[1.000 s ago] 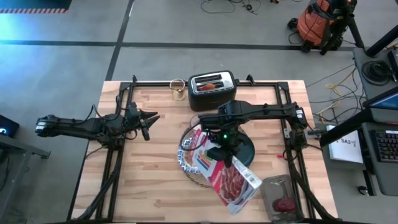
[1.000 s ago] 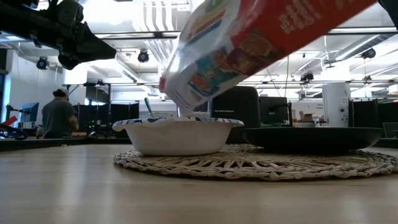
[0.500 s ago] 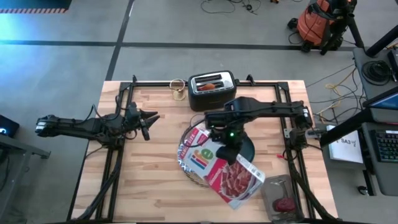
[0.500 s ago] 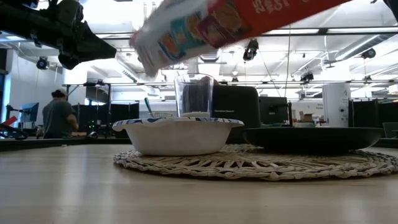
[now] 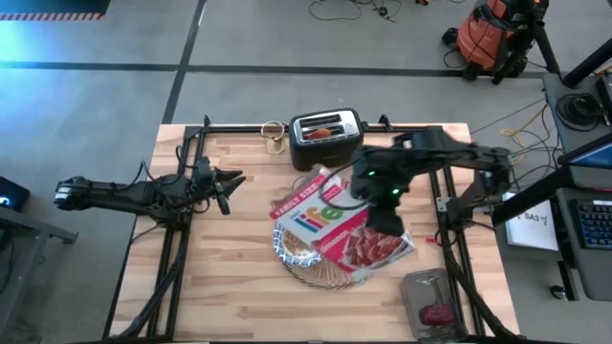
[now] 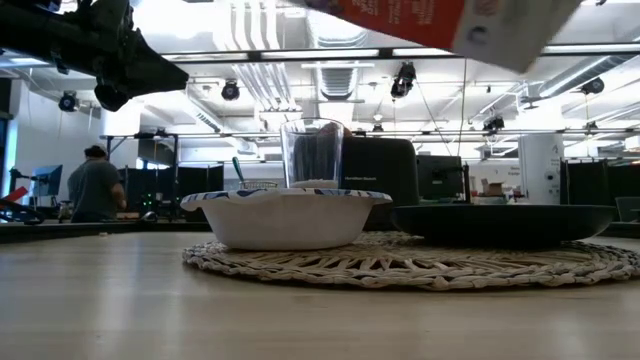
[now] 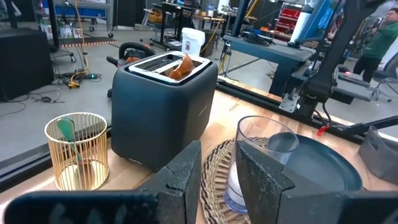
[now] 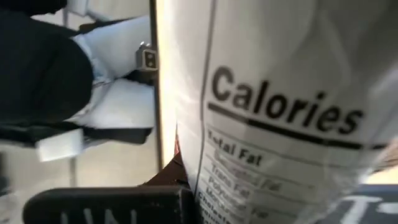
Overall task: Arrange a breakfast setting
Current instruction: Pour the cereal into the white and blue bowl
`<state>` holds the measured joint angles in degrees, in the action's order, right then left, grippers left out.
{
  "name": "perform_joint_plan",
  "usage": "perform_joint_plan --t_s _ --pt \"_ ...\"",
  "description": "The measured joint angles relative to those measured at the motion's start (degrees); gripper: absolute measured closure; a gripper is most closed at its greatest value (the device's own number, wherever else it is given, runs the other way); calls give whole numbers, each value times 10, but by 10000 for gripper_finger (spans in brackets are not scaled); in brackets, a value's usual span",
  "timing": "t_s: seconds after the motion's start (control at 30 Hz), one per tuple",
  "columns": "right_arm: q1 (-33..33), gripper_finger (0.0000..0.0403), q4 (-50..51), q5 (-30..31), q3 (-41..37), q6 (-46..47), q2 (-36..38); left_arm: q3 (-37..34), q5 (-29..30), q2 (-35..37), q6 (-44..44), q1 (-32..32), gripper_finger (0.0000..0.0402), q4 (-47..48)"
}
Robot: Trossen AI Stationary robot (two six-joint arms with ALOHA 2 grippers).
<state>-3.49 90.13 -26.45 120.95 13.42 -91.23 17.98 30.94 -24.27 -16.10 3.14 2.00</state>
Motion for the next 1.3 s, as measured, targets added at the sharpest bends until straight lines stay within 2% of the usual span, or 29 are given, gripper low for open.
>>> perform_joint_plan --t_s 0.23,0.57,0.67,0.93,1.17,1.3 --pt "0 360 0 104 0 -7 54 0 0 0 0 0 319 -3" --pt "1 360 -1 371 -1 46 54 0 0 -15 5 0 319 -4" --pt "5 360 -2 427 -6 70 45 0 0 -17 5 0 319 -4" --pt "36 360 -1 433 -35 122 41 0 0 -19 6 0 319 -3" --pt "81 360 -2 474 -38 193 46 0 0 -19 6 0 319 -3" --pt "106 360 -1 482 -39 187 46 0 0 -19 6 0 319 -3"
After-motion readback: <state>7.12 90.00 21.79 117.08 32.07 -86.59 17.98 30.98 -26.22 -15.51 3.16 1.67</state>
